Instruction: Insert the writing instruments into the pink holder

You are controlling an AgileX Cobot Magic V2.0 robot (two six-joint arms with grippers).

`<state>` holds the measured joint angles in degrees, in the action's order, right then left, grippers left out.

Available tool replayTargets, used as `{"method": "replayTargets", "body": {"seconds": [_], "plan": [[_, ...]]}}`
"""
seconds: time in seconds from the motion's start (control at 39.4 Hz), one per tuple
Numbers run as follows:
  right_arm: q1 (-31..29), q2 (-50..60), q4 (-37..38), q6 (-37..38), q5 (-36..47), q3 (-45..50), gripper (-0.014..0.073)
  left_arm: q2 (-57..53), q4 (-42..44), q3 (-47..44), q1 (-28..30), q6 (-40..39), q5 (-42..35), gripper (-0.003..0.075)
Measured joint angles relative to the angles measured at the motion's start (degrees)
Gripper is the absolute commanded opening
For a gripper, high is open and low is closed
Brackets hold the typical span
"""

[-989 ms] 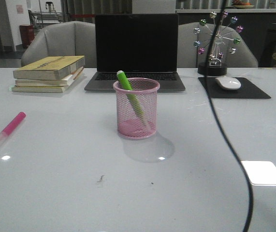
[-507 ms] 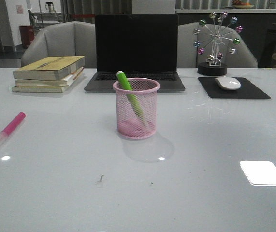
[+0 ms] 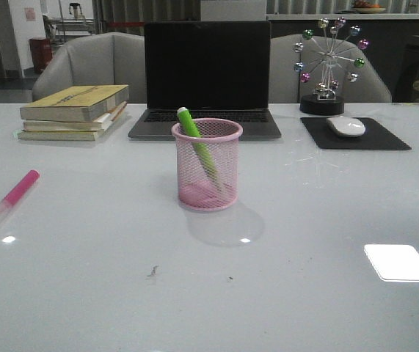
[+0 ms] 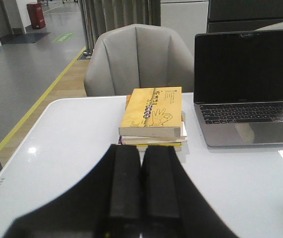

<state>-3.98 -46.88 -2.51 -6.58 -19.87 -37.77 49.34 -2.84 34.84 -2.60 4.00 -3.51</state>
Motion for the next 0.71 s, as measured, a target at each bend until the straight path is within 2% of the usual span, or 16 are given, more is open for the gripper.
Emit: {"method": "replayTargets", "body": {"seconds": [0.23,0.71], "plan": [[0.00,2.93,0.00,0.00,-1.87,2.90,0.0373,0.00,0.00,0.00,0.00,0.00,0.00,0.0093],[0.00,3.18,-1.60,0.00,-5.82,2.98,0.0373,0.00,0.00,0.00,0.00,0.00,0.00,0.0093]]}}
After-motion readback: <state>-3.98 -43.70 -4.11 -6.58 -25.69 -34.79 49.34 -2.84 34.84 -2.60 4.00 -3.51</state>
